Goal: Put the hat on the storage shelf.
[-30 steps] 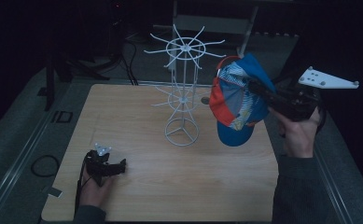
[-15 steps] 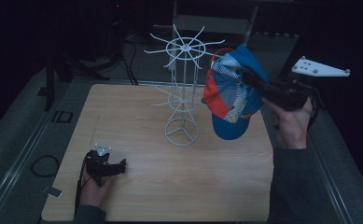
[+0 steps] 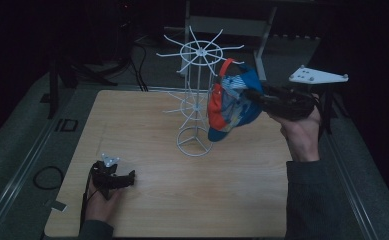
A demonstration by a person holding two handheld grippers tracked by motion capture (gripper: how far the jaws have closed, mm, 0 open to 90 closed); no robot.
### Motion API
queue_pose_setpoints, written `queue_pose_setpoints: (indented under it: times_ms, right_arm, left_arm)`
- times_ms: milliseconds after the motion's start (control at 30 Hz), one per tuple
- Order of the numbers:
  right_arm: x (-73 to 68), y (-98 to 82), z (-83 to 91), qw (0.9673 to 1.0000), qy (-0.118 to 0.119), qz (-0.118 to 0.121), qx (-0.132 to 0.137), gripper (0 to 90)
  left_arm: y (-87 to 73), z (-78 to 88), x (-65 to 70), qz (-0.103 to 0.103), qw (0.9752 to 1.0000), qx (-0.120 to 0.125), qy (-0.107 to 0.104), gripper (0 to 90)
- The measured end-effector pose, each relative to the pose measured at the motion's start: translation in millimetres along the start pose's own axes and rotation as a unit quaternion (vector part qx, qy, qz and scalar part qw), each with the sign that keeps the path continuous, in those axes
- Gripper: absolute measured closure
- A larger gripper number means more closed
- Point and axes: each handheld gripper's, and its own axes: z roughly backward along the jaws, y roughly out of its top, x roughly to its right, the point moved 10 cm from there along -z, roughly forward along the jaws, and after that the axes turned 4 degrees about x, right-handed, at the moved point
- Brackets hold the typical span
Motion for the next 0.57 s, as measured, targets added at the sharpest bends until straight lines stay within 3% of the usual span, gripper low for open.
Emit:
queue_pose_setpoints:
  times_ms: [200, 267, 567]
  right_arm:
    - [0.2, -9.2, -1.7, 0.9996, -0.021, 0.008, -0.018, 31.7]
    - [1.0, -13.2, -2.5, 0.9992, -0.031, 0.011, -0.024, 29.9]
    - [4.6, -20.0, -0.2, 0.9992, -0.035, 0.000, -0.019, 25.3]
  left_arm:
    - [0.0, 0.0, 0.0, 0.000, 1.0000, 0.000, 0.000, 3.8]
    - [0.0, 0.0, 0.0, 0.000, 1.0000, 0.000, 0.000, 3.8]
    - [0.1, -0.1, 0.0, 0.000, 1.0000, 0.000, 0.000, 3.8]
